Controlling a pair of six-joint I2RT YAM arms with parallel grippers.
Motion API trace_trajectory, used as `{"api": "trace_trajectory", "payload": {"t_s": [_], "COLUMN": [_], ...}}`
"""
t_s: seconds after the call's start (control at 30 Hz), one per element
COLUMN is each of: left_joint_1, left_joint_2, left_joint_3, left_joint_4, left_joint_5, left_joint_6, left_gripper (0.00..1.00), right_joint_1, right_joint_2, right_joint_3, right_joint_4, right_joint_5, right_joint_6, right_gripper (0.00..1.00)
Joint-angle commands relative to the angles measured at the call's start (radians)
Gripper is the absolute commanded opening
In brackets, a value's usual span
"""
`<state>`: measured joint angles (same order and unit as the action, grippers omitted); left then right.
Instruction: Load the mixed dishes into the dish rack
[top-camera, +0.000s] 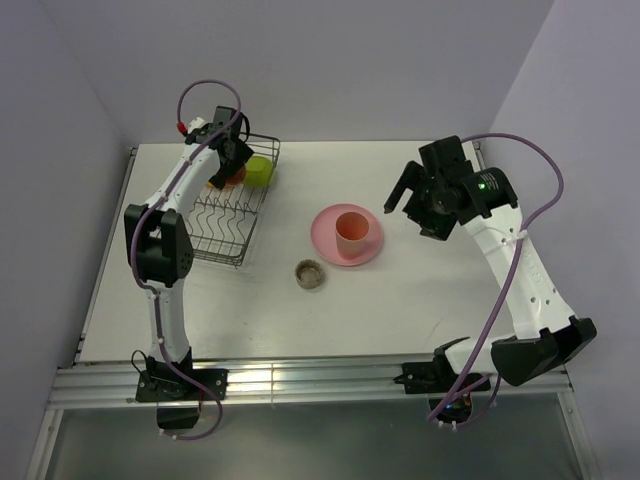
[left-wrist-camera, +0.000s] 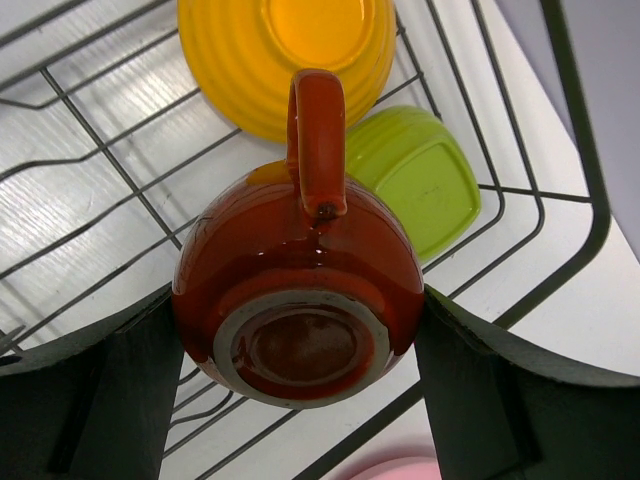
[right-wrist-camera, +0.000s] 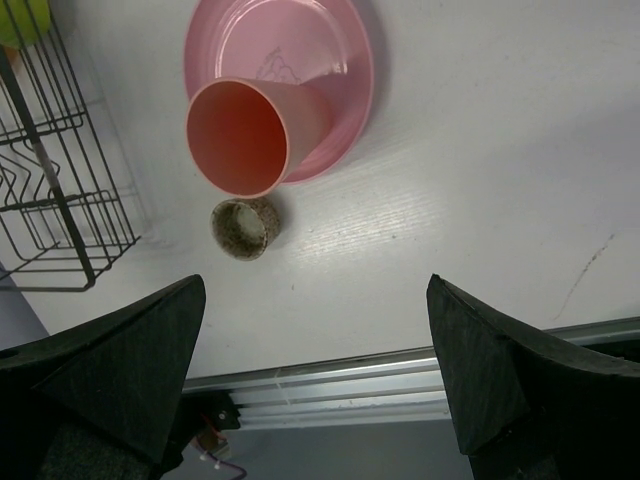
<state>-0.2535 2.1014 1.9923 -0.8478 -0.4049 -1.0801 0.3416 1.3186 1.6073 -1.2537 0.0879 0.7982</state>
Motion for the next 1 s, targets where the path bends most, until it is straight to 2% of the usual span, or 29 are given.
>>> {"api": "trace_trajectory", "payload": {"t_s": [0.0, 0.13, 0.37, 0.97], "left_joint_1": [0.008, 0.010, 0.013, 0.011], "left_joint_2": [-0.009, -0.012, 0.071, 0.124], "left_joint_3": [0.024, -0.015, 0.062, 0.046], "left_joint_4": [0.015, 0.027, -0.037, -0.028], "left_joint_5": [0.040, 0.064, 0.120, 0.153], "left_joint_6": [-0.046, -0.066, -0.106, -0.133], "left_gripper": [0.00, 0.00, 0.00, 0.00], "right_joint_1": [-0.019, -0.036, -0.046, -0.073], "right_joint_2": [-0.044, -0.055, -0.070, -0.104], "right_joint_3": [-0.017, -0.027, -0.043, -0.096], "right_joint_4": [0.034, 0.042, 0.054, 0.069], "right_joint_5": [0.013, 0.006, -0.004, -0.010], "right_joint_6": [-0.013, -0.013, -0.007, -0.007], "right_gripper": [0.99, 0.99, 0.99, 0.98]}}
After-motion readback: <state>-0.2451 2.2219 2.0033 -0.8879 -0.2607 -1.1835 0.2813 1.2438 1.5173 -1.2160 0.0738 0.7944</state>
